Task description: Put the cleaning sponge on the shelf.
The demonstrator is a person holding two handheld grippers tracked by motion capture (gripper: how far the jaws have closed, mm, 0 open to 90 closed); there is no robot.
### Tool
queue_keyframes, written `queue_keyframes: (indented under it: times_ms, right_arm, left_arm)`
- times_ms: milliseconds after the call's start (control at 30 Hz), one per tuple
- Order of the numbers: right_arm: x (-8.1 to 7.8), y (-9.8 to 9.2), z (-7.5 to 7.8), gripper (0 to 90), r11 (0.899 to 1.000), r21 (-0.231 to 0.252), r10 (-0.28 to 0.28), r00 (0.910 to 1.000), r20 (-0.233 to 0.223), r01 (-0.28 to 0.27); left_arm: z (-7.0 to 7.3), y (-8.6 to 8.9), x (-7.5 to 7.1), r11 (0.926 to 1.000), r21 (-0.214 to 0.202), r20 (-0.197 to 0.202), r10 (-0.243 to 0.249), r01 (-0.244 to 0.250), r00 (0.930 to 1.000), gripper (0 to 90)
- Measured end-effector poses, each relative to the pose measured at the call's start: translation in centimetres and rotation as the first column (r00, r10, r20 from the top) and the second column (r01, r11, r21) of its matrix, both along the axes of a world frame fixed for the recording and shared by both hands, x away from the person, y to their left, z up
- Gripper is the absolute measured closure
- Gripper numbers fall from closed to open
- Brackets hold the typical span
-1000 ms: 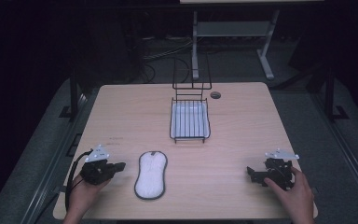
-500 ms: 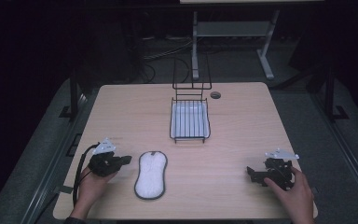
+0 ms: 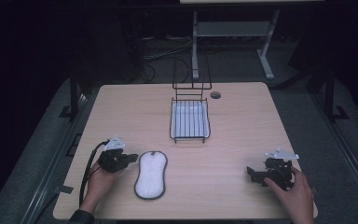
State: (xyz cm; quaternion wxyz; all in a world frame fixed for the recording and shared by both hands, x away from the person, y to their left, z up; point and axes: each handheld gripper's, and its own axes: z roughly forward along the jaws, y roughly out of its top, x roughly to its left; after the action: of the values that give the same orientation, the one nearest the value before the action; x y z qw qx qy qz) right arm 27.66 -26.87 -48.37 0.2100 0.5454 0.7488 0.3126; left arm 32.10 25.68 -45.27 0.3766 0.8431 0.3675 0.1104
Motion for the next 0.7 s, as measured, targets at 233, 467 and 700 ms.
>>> queue_keyframes:
  times_ms: [233,467,700]
  right_arm:
    - [0.0,0.0,0.0,0.0,1.0,0.0,0.0,1.0,0.0,0.0]
    - [0.0,0.0,0.0,0.0,1.0,0.0,0.0,1.0,0.0,0.0]
    - [0.0,0.0,0.0,0.0,1.0,0.0,0.0,1.0,0.0,0.0]
  left_arm:
    - [-0.3,-0.7,0.4,0.9999,0.008,-0.006,-0.012,0.012,0.9999,89.7]
    - [-0.2,-2.2,0.9,0.9993,0.012,-0.002,-0.035,0.035,0.9994,89.7]
    - [-0.1,-3.3,1.3,0.9979,0.017,-0.001,-0.063,0.063,0.998,89.7]
